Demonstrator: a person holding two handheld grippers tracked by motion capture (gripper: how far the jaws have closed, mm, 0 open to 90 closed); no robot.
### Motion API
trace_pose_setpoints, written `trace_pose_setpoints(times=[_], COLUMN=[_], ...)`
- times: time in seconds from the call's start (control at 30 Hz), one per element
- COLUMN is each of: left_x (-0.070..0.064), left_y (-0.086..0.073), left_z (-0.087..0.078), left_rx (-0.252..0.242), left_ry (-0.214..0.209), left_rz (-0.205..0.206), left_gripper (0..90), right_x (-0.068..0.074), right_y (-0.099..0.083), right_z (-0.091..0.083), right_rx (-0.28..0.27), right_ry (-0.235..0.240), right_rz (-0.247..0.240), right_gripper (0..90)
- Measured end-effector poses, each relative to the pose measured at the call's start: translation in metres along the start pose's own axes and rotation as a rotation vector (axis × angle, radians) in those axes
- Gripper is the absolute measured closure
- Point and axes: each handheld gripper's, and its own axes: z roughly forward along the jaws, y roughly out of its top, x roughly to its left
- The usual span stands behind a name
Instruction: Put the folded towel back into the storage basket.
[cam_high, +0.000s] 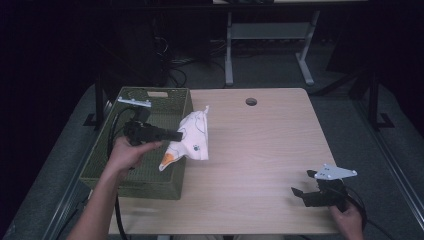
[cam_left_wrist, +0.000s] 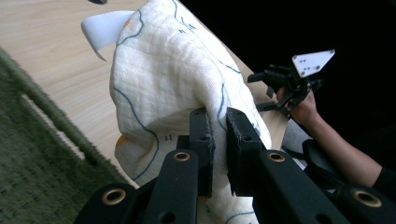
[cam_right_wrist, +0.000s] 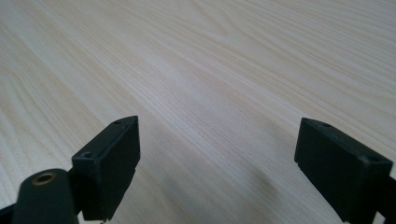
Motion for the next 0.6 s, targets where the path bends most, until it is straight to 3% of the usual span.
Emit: trace_pose_setpoints(times=[0.37,0.6], left_x=[0.007,0.020], left_y=[0.001,-0.005], left_z=[-0.028,-0.046], left_rx=[-0.019,-0.012], left_ry=[0.017,0.052], left_rz=[0.002,-0.020], left_gripper=[83.0,83.0], right_x=[-0.003,-0.002], right_y=[-0.002,-0.003], right_z=[-0.001,0.000], right_rx=[0.004,0.012], right_ry=[-0.013,-0.016], right_rz=[0.013,0.019], right_gripper=[13.7,13.6])
